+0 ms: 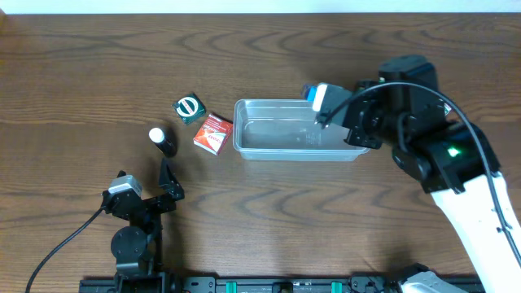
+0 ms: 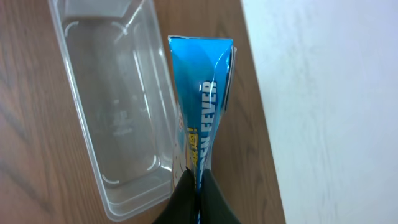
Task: Pack container
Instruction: 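Carry the blue box with the right gripper over the container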
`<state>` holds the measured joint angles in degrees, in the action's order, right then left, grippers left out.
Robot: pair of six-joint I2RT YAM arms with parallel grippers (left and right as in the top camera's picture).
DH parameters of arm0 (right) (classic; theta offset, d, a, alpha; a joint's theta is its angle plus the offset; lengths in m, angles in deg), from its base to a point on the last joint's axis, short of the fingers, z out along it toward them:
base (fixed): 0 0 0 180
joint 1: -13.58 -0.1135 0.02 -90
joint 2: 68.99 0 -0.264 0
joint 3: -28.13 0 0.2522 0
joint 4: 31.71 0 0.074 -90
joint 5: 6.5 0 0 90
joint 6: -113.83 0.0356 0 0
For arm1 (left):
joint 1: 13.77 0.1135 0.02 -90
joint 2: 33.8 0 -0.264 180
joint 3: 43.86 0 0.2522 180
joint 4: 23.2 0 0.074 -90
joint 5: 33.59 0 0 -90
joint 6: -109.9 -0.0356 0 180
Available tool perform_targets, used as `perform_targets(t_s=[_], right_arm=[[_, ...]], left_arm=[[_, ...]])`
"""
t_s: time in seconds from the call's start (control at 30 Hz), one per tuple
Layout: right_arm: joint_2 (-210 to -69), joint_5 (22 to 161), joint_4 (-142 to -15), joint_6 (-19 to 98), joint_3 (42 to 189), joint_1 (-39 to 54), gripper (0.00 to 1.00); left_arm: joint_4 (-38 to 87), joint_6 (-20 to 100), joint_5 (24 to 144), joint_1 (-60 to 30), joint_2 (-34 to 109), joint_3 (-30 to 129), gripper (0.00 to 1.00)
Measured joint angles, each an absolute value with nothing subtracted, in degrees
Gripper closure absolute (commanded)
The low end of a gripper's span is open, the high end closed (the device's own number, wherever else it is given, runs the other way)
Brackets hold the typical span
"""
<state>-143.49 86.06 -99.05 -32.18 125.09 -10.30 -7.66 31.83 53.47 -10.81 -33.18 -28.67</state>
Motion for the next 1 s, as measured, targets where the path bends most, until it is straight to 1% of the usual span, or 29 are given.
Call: perform_targets(t_s=[0.43,0.7,1.0], right_arm=[[-155.8,85.9,-100.4,-36.5,125.1,-10.3,0.99],[-159.4,89.4,-99.8,-41.2,125.1,-10.3,0.99],[-164.1,90.8,-98.6,-43.9,125.1,-10.3,0.99]], left_arm=[[-7.7,31.8,53.4,-10.8,-33.2,-28.7,0.02],[-7.7,31.8,53.4,-10.8,-33.2,-28.7,0.02],[-7.7,31.8,53.4,-10.8,-33.2,-28.7,0.02]])
